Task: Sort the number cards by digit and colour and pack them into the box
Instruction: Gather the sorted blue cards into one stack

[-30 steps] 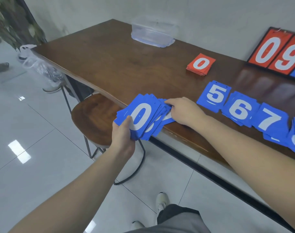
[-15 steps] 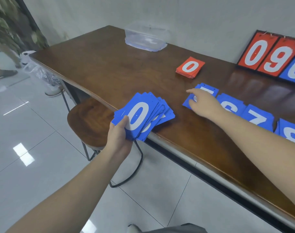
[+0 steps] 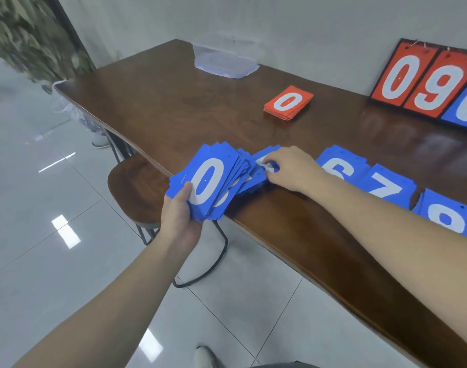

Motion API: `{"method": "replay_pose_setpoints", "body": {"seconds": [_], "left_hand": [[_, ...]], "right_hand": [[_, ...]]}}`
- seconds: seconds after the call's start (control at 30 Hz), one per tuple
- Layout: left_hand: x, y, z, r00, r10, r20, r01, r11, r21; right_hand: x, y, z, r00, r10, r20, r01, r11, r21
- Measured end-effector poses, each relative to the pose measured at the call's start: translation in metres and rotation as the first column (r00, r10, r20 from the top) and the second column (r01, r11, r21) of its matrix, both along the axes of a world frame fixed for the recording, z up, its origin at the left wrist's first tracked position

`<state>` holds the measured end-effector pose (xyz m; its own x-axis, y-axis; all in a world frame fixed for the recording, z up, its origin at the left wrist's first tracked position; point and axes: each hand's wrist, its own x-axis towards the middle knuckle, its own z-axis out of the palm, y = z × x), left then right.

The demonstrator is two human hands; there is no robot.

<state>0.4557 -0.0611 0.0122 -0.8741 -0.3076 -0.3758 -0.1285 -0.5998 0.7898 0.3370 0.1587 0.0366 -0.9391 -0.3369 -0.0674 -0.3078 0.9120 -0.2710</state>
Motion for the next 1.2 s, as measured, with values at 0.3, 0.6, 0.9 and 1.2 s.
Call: {"method": "replay_pose_setpoints", "body": {"seconds": [0.3, 0.6, 0.9, 1.2], "left_hand": [[0.02, 0.007, -0.011, 0.993, 0.105, 0.048, -0.102, 0.993, -0.058], [0.039, 0.012, -0.007, 0.996, 0.074, 0.043, -0.068, 0.99, -0.119], [0.038, 0.025, 0.016, 0.952, 0.008, -0.305, -0.15, 0.882, -0.447], [0.037, 0.058, 0.03, 0.816, -0.32, -0.482, -0.281, 0.51, -0.813]], "right_hand": [[0.024, -0.001, -0.005, 0.992, -0.006, 0.128, 0.029, 0.984, -0.177], [0.066, -0.014, -0.006, 0.96, 0.113, 0.257, 0.017, 0.89, -0.455], [0.076, -0.015, 0.007, 0.909, -0.052, 0.414, 0.396, 0.417, -0.818], [0.083, -0.016, 0.023, 0.875, -0.225, 0.428, 0.46, 0.113, -0.881]]}}
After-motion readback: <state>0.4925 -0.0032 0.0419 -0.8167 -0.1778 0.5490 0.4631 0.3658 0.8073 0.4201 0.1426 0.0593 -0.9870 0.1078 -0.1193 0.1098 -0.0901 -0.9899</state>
